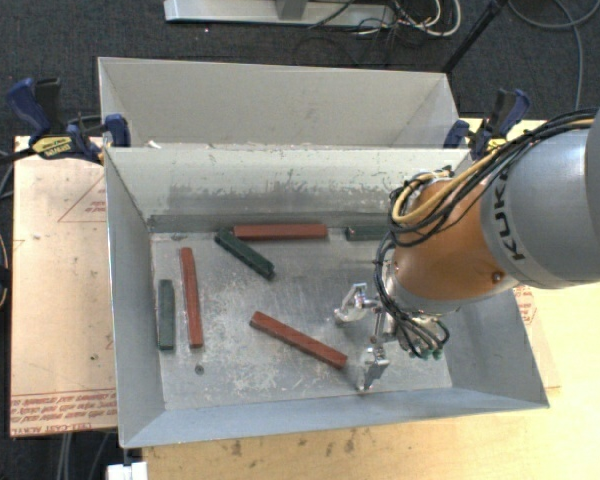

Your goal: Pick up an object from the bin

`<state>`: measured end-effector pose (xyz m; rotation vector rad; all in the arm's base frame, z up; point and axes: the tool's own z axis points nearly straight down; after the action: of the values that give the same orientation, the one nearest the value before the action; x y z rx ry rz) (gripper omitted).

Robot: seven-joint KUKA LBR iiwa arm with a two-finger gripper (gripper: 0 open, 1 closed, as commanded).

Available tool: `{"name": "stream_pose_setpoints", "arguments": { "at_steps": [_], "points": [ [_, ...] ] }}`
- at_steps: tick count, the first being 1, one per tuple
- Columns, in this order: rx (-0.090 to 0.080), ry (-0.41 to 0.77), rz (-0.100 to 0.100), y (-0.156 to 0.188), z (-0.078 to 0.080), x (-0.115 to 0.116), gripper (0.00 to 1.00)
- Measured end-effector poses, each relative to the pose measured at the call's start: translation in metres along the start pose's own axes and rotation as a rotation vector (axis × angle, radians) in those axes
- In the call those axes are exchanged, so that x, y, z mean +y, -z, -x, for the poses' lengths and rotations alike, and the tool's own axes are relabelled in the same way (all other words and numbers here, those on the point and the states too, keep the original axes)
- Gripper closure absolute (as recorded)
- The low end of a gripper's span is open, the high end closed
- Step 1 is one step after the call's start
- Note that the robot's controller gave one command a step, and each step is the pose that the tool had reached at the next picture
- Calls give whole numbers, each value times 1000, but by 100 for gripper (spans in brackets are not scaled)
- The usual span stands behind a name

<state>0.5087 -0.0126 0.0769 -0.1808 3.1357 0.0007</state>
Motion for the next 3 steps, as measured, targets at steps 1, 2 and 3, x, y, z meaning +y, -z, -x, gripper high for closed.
{"name": "stream_pose_setpoints", "arguments": {
  "at_steps": [1,2,3],
  "points": [
    [0,0,0,0,0,0,0],
    [-15,-9,2,0,-13,65,100],
    [-15,-9,2,0,-13,65,100]
  ]
}}
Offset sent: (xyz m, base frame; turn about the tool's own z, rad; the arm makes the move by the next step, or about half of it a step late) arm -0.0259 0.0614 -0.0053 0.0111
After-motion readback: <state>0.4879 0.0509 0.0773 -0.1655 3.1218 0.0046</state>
